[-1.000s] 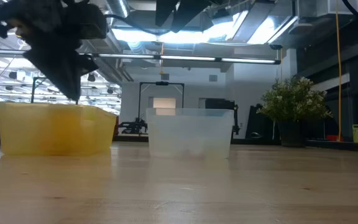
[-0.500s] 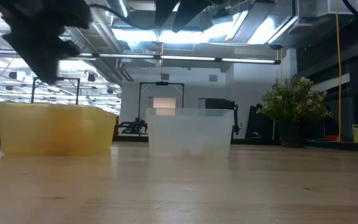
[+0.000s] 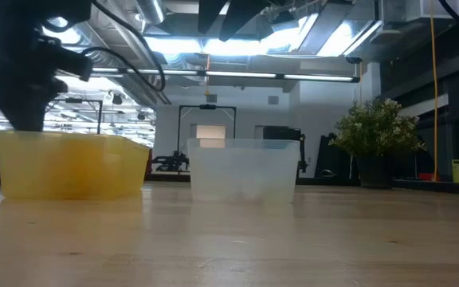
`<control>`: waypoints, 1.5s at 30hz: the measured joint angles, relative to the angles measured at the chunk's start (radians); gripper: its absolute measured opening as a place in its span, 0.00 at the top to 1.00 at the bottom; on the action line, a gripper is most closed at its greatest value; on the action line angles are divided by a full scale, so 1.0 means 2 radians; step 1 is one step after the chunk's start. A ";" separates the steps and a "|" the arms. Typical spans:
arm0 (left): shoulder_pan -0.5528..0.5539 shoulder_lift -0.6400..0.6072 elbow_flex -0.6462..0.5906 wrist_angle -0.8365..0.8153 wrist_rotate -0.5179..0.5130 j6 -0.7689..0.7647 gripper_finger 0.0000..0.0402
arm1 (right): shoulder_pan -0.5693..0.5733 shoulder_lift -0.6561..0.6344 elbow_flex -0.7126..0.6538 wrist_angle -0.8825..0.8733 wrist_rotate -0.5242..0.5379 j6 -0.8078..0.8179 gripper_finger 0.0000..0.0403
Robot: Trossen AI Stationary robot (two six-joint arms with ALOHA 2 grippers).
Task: Pick and place medicine bottles into bin by pill shape (circle, oval)
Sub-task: Adjust the yellow bin, then return to Home Position
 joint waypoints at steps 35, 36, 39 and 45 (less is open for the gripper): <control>0.094 -0.012 0.064 -0.069 -0.002 0.075 0.87 | 0.000 0.000 0.000 -0.007 -0.011 -0.005 0.47; 0.087 -0.028 0.063 -0.069 0.005 0.075 0.87 | 0.000 0.000 0.000 -0.017 -0.019 0.002 0.47; 0.064 -0.096 0.063 -0.072 0.040 0.048 0.87 | 0.000 0.000 0.000 -0.065 -0.027 0.026 0.47; -0.011 -0.303 0.026 0.012 -0.035 -0.019 0.87 | 0.000 -0.002 0.000 -0.117 -0.030 0.067 0.47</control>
